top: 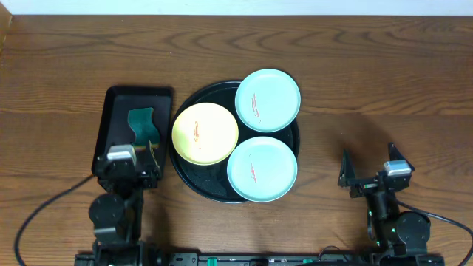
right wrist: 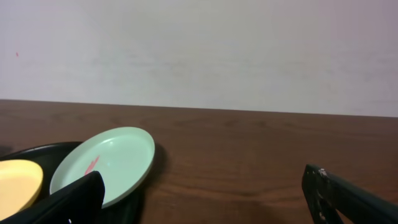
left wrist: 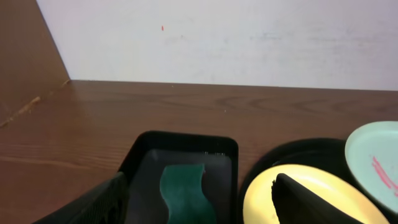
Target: Clean dirty plates on tray and stack at the side
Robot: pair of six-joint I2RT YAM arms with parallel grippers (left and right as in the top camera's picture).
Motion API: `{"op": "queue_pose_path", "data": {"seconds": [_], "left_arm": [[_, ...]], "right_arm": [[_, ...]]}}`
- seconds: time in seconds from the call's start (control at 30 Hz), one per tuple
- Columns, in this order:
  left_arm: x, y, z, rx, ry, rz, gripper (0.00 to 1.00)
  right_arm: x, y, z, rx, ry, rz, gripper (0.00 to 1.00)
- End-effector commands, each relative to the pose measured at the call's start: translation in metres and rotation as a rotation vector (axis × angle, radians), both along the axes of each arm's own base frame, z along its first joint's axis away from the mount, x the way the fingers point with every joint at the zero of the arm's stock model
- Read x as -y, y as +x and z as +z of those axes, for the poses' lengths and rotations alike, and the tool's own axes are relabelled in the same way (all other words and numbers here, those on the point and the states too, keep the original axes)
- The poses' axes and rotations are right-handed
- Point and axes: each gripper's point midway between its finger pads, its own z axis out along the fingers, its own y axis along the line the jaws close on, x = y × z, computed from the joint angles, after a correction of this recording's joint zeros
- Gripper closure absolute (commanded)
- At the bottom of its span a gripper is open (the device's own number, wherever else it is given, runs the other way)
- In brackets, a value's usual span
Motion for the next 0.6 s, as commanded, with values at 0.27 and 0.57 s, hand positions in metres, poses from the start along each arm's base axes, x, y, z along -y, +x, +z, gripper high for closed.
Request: {"op": "queue_pose_path", "data": {"seconds": [0.27, 0.57], "left_arm": [[-0.003, 0.022, 0.048, -0.129, -0.055, 0.019, 0.26], [-0.004, 0.031, 0.063, -0.434, -0.079, 0.025, 0.26]], "right_arm": [[-0.007, 0.022, 0.04, -0.129, -0.013, 0.041, 0.01], [-0.023, 0.064, 0.057, -0.431, 0.002, 0.126, 0.01]]}}
